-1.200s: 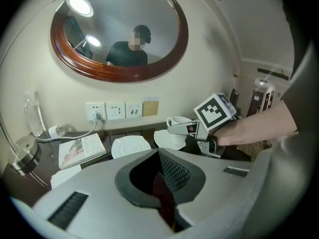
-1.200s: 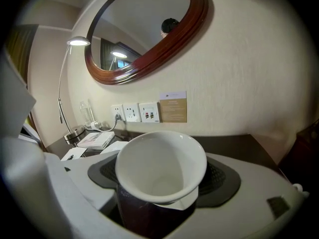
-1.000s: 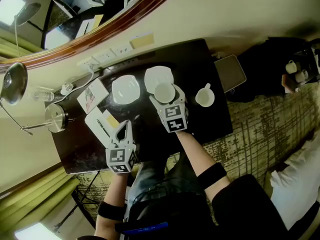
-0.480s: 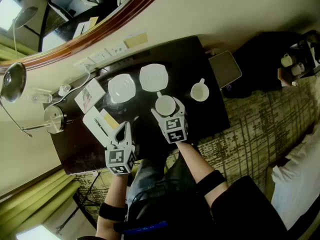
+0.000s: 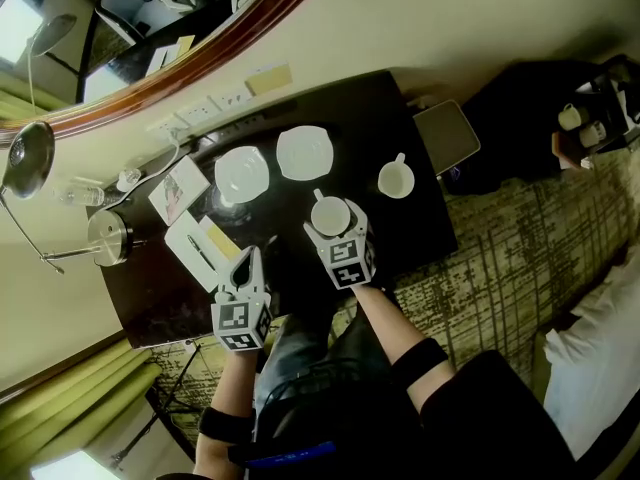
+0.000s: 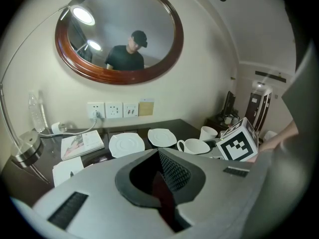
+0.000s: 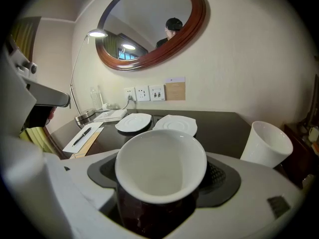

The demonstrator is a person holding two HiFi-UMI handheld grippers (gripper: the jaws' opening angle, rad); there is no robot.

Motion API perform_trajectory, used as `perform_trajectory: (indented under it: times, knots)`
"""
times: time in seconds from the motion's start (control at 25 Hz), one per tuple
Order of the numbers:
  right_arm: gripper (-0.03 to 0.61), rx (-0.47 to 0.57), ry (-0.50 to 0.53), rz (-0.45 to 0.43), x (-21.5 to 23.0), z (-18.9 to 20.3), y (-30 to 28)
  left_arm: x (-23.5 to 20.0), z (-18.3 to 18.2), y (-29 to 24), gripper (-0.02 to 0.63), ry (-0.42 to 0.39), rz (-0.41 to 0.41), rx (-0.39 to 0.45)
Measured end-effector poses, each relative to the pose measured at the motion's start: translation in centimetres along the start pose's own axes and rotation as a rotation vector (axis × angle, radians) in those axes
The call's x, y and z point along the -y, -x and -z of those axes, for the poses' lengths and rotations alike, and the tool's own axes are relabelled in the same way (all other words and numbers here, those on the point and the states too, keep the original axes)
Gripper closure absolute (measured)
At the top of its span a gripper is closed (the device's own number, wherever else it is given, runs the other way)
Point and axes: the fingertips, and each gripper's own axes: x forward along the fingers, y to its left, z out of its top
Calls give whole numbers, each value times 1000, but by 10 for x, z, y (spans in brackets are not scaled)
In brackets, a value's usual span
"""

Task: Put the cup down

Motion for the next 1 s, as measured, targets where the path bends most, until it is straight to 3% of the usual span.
perform_trajectory:
  times: [0.36,1.0]
  knots:
    - [106,-56,-2,-14,-1,12,7,1,2,3,608,19,-3,0]
    - [98,-27,28,-76,11,-21,70,15,-7,23,608,43,15,-10]
